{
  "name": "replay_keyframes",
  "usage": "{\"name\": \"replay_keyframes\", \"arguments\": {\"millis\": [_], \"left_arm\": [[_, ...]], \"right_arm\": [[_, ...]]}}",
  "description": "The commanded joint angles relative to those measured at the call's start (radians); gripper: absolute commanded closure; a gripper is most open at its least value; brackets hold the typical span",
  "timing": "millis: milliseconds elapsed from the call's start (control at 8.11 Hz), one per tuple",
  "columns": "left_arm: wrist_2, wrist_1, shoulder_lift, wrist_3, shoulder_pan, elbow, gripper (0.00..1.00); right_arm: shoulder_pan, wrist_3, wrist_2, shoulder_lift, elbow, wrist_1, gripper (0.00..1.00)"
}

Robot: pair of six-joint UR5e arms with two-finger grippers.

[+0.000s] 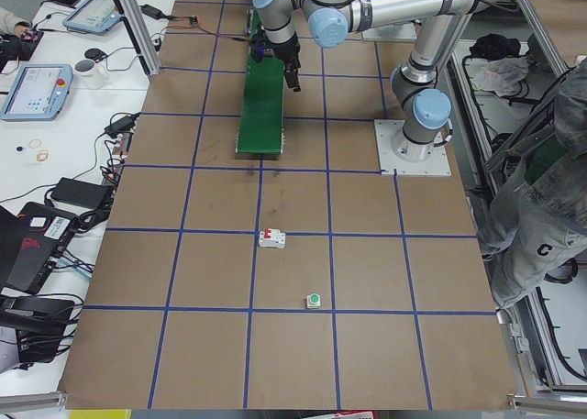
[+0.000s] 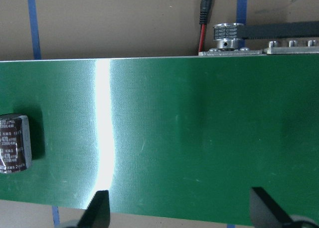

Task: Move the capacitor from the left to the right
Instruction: 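Lower the right gripper onto the capacitor carried along the belt and grasp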

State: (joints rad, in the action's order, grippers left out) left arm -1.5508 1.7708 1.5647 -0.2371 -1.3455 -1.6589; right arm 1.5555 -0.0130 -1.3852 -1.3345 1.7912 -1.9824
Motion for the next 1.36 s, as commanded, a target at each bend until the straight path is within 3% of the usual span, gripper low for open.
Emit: {"name": "replay_keyframes", "arguments": {"millis": [0,1233], "left_arm": [[-0.002,-0.002,0.0,-0.001,0.0,0.002,0.0],[0.0,-0.004,-0.002,0.002,0.006,0.002,0.0]], "right_arm": [[0.0,0.01,0.003,0.004,-0.001,-0.006,0.0],[0.0,0.03,-0.005,0.041,-0.001,-0.075,0.01]]}}
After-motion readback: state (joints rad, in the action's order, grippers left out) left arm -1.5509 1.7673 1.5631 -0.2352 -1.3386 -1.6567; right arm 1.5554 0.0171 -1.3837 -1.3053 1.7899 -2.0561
